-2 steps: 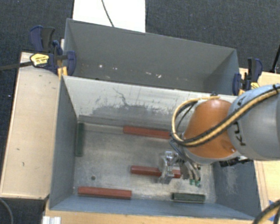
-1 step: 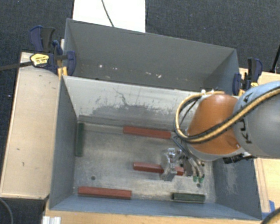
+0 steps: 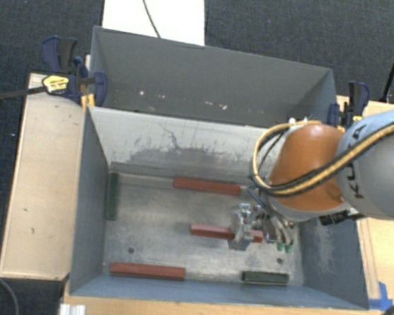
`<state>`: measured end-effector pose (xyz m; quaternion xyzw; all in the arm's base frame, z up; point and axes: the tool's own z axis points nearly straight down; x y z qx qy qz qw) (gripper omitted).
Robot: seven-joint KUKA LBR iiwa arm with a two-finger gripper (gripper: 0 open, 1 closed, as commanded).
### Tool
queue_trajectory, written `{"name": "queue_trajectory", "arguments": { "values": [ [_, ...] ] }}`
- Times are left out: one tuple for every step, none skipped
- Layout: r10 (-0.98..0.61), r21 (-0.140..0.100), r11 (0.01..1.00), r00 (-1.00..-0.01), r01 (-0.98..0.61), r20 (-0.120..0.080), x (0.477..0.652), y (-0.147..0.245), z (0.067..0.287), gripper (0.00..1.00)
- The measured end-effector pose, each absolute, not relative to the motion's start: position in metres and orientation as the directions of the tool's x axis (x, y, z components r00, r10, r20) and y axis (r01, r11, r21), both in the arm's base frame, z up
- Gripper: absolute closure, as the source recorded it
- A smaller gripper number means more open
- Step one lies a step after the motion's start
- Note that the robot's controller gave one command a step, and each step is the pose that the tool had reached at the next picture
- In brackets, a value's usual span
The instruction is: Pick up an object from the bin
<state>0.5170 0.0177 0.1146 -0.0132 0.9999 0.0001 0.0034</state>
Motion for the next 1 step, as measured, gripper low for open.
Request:
{"name": "queue_trajectory", "arguments": {
  "values": [
    [-0.029, 0.0, 1.0, -1.0, -0.029, -0.009, 0.5189, 0.0178, 0.1844, 1.0]
  ]
}}
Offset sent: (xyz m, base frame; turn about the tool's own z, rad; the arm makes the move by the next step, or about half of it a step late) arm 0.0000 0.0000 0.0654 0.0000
